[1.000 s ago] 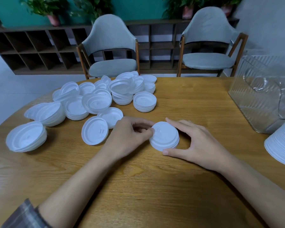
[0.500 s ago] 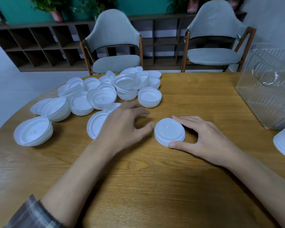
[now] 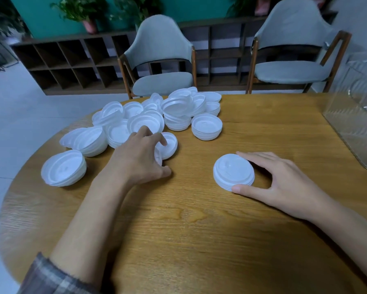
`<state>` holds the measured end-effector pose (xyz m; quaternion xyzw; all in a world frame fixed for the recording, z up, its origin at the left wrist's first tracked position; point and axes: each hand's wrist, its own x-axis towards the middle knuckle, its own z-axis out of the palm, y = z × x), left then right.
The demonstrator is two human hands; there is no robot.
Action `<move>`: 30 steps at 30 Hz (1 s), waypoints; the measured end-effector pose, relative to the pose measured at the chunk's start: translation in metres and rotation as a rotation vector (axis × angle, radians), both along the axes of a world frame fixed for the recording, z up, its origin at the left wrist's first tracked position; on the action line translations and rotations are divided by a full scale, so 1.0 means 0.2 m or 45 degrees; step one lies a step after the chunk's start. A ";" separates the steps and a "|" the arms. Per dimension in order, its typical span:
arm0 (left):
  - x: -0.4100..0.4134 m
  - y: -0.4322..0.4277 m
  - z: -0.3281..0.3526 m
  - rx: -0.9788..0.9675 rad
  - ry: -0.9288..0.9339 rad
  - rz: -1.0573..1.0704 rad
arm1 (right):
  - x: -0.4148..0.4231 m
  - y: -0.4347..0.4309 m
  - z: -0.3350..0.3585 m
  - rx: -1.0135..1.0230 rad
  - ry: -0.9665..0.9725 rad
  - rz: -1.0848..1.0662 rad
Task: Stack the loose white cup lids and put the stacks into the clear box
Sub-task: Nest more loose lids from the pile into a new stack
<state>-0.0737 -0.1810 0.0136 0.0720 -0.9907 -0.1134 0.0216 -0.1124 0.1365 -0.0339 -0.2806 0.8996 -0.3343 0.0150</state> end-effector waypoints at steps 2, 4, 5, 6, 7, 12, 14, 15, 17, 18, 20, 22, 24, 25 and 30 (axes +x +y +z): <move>0.00 -0.01 0.00 0.037 0.033 -0.013 | 0.00 0.00 0.00 -0.003 0.000 0.003; -0.01 -0.01 -0.01 0.087 0.143 -0.025 | 0.00 -0.01 0.00 -0.006 0.010 0.007; -0.01 0.00 -0.01 0.130 0.215 -0.043 | 0.00 -0.01 0.00 -0.006 0.013 0.010; -0.01 0.01 0.00 0.198 0.290 -0.082 | 0.00 -0.01 0.00 -0.008 0.019 0.012; -0.01 0.03 0.00 0.287 0.357 -0.139 | 0.00 -0.01 -0.01 -0.010 0.022 0.015; 0.02 0.19 0.00 0.806 0.468 -0.317 | 0.01 -0.02 0.00 0.003 0.034 0.035; 0.03 0.26 -0.04 0.974 0.489 -0.350 | 0.02 -0.02 0.00 0.008 0.044 0.037; 0.03 0.30 -0.07 1.020 0.512 -0.360 | 0.02 -0.03 0.00 0.007 0.044 0.036; 0.02 0.37 -0.12 1.114 0.546 -0.360 | 0.02 -0.04 0.01 0.002 0.034 0.040; 0.02 0.40 -0.14 1.176 0.550 -0.356 | 0.02 -0.04 0.01 -0.003 0.029 0.045; 0.00 0.44 -0.17 1.283 0.534 -0.352 | 0.03 -0.04 0.01 -0.014 0.026 0.051; -0.02 0.45 -0.19 1.290 0.482 -0.378 | 0.03 -0.04 0.01 -0.020 0.037 0.046; -0.03 0.45 -0.20 1.210 0.434 -0.422 | 0.02 -0.05 0.01 -0.020 0.046 0.036; -0.03 0.45 -0.21 1.176 0.421 -0.436 | 0.02 -0.05 0.00 -0.020 0.049 0.032; -0.03 0.42 -0.22 1.077 0.374 -0.443 | 0.03 -0.05 0.00 -0.020 0.046 0.024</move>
